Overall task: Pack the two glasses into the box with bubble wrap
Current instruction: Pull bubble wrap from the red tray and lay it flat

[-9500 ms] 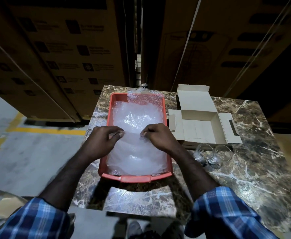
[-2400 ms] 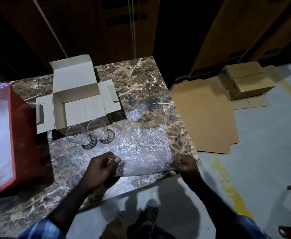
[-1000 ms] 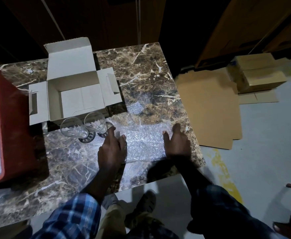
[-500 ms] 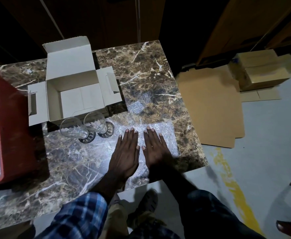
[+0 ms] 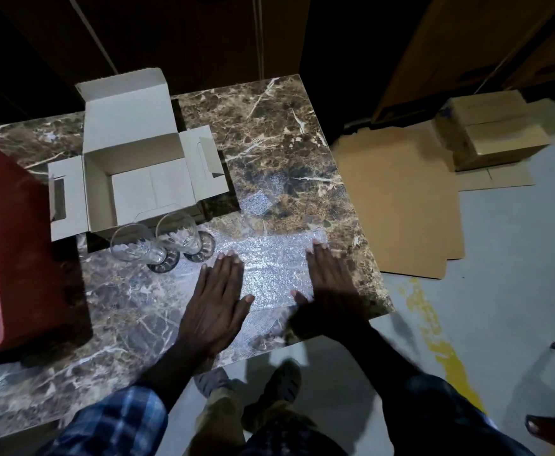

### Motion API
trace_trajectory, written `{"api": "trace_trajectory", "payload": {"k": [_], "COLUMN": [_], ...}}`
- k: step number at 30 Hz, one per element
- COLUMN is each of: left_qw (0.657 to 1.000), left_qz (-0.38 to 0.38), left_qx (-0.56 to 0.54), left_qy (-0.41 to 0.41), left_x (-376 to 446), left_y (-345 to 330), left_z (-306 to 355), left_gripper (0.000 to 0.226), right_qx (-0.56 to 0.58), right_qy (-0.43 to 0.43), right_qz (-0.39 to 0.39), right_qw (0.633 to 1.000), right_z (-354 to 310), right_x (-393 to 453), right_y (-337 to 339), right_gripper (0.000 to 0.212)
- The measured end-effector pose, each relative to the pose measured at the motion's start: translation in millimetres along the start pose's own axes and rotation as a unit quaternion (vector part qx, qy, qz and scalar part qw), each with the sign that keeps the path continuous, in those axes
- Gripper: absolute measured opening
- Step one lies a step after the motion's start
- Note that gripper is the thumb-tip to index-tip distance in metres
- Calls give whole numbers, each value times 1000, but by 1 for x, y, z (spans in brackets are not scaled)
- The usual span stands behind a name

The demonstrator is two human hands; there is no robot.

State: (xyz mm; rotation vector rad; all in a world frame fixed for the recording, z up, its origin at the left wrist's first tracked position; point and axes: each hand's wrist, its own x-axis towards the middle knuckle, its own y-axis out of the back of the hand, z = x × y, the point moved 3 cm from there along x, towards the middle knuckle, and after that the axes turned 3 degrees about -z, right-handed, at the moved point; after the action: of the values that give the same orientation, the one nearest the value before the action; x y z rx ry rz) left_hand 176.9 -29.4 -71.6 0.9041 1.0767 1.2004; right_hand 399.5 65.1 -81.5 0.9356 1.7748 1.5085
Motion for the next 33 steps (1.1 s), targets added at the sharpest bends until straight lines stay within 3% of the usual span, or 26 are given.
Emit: {"api": "trace_trajectory", "payload": {"k": [4, 8, 13, 19, 26, 31, 33], "left_qw": [998, 998, 999, 995, 988, 987, 984], "left_qz": [-4, -39, -24, 32, 89, 126, 139], "left_qx": [13, 21, 26, 36, 45, -35, -86], "left_qy": [-55, -44, -33, -91, -118, -95, -69], "left_x": [-3, -3, -9, -10, -1, -3, -6], "left_y": [-7, -21, -17, -8, -2, 17, 41], "left_z": [32, 32, 17, 21, 37, 26, 22], "left_gripper": [68, 72, 73, 60, 44, 23, 26], "right_qx": [38, 13, -3, 4, 94, 160, 171], "right_qy": [126, 116, 30, 138, 135, 139, 153], "right_qz": [2, -11, -18, 15, 143, 159, 157], "right_qw": [991, 993, 999, 990, 976, 964, 961], "right_z": [-26, -23, 1, 3, -12, -25, -28], "right_x": [-19, -27, -23, -30, -19, -10, -8], "right_y": [-5, -16, -7, -2, 17, 42, 53], "right_gripper": [66, 63, 66, 44, 14, 11, 14]}}
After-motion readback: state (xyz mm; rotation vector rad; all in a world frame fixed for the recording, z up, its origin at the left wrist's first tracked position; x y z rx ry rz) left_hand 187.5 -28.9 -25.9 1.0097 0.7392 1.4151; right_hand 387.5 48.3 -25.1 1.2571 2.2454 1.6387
